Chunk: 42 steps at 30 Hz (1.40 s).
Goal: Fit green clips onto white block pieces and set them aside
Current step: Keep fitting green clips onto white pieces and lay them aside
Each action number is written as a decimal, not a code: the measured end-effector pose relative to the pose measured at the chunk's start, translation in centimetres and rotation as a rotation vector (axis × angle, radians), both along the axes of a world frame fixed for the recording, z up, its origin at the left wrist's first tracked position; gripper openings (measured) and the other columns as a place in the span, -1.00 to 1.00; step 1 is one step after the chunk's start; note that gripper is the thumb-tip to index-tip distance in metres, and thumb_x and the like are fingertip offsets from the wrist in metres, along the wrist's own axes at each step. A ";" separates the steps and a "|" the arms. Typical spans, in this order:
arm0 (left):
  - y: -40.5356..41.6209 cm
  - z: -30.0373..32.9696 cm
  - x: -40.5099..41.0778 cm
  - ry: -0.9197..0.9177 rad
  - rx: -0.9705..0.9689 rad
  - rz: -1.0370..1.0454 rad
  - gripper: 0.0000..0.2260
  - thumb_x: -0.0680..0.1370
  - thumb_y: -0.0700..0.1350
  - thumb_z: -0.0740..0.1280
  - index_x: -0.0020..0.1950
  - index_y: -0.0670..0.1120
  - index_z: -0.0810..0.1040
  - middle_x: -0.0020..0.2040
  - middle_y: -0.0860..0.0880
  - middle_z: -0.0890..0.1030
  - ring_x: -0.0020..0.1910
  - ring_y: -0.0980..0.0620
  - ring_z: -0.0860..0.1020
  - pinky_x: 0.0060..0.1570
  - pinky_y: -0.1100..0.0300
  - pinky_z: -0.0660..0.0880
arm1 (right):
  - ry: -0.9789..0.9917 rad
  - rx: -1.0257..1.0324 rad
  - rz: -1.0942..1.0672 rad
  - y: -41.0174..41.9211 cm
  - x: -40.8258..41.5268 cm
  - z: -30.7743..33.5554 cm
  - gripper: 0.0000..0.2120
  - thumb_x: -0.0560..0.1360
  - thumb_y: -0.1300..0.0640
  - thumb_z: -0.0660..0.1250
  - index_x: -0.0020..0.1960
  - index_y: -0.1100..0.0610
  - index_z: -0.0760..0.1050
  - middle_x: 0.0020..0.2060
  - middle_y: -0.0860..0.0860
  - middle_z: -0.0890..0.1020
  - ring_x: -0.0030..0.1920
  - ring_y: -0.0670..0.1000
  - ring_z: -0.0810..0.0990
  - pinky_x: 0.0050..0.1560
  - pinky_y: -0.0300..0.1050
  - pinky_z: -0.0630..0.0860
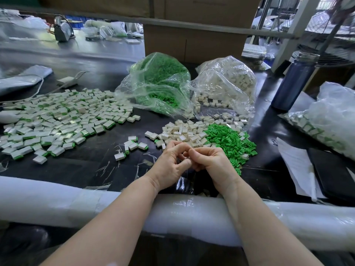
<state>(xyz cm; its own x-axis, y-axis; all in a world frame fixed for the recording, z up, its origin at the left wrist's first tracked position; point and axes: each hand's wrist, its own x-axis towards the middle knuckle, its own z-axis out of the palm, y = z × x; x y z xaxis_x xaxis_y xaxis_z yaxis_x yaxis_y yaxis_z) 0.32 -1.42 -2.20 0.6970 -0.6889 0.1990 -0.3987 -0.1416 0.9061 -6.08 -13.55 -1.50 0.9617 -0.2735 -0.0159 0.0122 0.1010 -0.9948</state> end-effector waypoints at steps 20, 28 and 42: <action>-0.2 -0.3 0.0 -0.049 0.052 -0.001 -0.77 0.50 -0.31 0.27 -0.15 0.05 0.45 0.03 -0.01 0.32 -0.19 0.13 0.39 -0.05 0.45 0.35 | -0.003 0.063 -0.003 -0.1 0.1 -0.4 -0.86 0.43 0.30 0.35 -0.26 0.25 0.65 -0.48 0.09 0.59 -0.46 -0.04 0.50 -0.41 -0.29 0.47; -0.1 -0.3 0.0 -0.057 0.052 -0.004 -0.75 0.50 -0.31 0.26 -0.17 0.07 0.44 0.02 -0.02 0.32 -0.20 0.14 0.37 -0.08 0.48 0.34 | -0.009 0.078 0.013 -0.1 0.1 -0.3 -0.88 0.46 0.33 0.32 -0.20 0.31 0.61 -0.47 0.07 0.62 -0.47 -0.07 0.56 -0.42 -0.30 0.49; 0.0 -0.1 0.1 -0.032 -0.039 0.081 -0.96 0.52 -0.21 0.32 -0.04 -0.12 0.52 0.07 -0.06 0.34 -0.20 0.21 0.39 -0.09 0.54 0.36 | -0.067 0.018 -0.026 0.0 0.1 -0.4 -0.73 0.46 0.08 0.31 -0.06 0.29 0.61 -0.33 0.09 0.64 -0.35 -0.07 0.61 -0.38 -0.30 0.51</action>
<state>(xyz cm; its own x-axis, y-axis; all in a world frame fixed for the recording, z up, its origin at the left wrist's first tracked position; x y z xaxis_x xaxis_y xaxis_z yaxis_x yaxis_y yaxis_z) 0.40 -1.45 -2.34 0.7428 -0.6219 0.2479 -0.4166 -0.1396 0.8983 -5.96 -13.57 -1.92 0.9533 -0.2989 0.0435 0.0820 0.1175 -0.9897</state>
